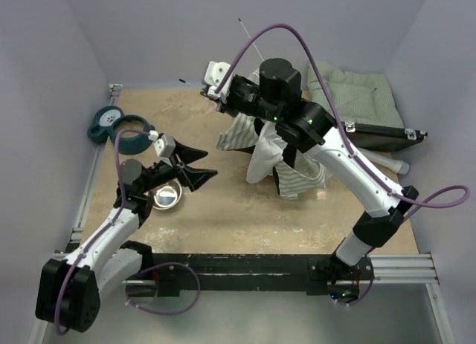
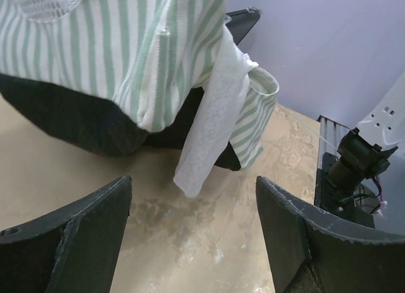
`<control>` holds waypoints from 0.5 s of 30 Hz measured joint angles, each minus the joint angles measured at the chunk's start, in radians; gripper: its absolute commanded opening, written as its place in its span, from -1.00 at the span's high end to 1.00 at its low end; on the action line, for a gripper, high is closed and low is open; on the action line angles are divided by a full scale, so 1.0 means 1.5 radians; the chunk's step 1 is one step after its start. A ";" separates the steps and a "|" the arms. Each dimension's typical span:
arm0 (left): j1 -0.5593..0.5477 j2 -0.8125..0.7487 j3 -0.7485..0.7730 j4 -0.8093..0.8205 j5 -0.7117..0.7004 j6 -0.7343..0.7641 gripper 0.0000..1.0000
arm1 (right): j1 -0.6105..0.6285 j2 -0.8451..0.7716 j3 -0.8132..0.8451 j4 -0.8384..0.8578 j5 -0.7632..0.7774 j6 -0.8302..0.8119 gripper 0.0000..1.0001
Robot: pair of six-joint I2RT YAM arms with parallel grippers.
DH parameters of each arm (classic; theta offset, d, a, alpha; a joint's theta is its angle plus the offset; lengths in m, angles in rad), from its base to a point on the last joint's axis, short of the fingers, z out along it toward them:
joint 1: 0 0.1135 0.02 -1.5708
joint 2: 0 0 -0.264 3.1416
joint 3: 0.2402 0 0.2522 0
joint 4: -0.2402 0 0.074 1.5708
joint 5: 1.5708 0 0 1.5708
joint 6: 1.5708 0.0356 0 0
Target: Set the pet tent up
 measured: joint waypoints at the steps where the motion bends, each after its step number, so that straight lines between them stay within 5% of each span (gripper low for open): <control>1: -0.014 0.019 0.000 0.034 -0.004 -0.001 -0.65 | 0.000 0.002 0.005 0.000 0.002 0.002 1.00; 15: -0.066 0.220 0.026 0.256 -0.088 -0.011 -0.53 | 0.000 0.008 0.011 -0.011 0.006 0.018 1.00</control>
